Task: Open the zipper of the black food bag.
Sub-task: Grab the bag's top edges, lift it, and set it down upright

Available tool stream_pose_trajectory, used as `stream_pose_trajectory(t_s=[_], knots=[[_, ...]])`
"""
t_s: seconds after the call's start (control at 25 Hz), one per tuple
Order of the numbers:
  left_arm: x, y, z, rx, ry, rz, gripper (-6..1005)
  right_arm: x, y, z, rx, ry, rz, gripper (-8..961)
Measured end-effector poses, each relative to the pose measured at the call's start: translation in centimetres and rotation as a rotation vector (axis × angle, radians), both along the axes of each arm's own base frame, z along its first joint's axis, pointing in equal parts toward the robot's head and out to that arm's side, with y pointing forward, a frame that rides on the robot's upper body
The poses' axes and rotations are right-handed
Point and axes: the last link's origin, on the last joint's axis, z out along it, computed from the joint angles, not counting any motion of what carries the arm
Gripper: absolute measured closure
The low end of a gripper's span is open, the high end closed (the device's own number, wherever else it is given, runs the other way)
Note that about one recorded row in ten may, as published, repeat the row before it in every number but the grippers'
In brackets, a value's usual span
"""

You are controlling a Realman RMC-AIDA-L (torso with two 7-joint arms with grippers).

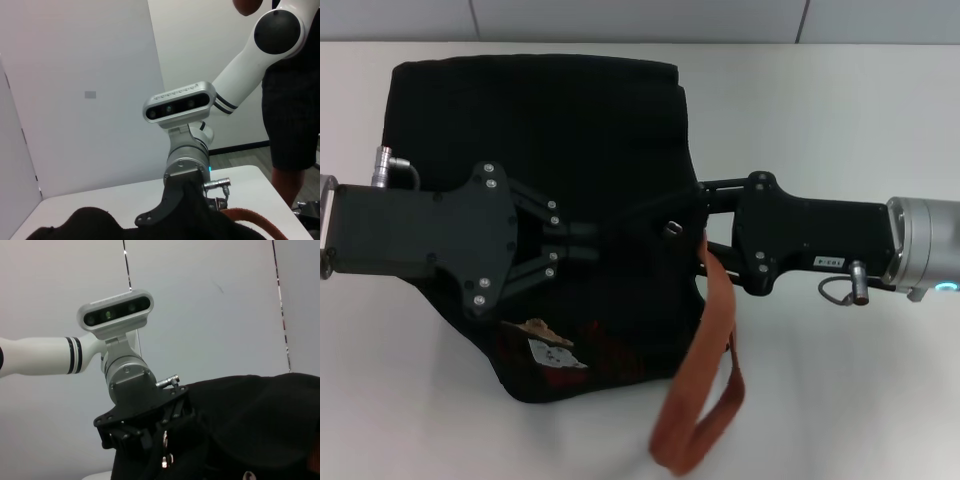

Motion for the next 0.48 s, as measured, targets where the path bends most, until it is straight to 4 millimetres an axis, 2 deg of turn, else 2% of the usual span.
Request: stream_pose_trajectory(t_s=[0.28, 0.48], knots=[[-0.21, -0.31, 0.01, -0.008, -0.002, 0.003, 906, -0.32, 0.90, 0.65, 0.019, -0.023, 0.011, 572], [-0.25, -0.36, 0.01, -0.009, -0.002, 0.004, 907, -0.91, 1.09, 0.33, -0.012, -0.055, 0.043, 573]])
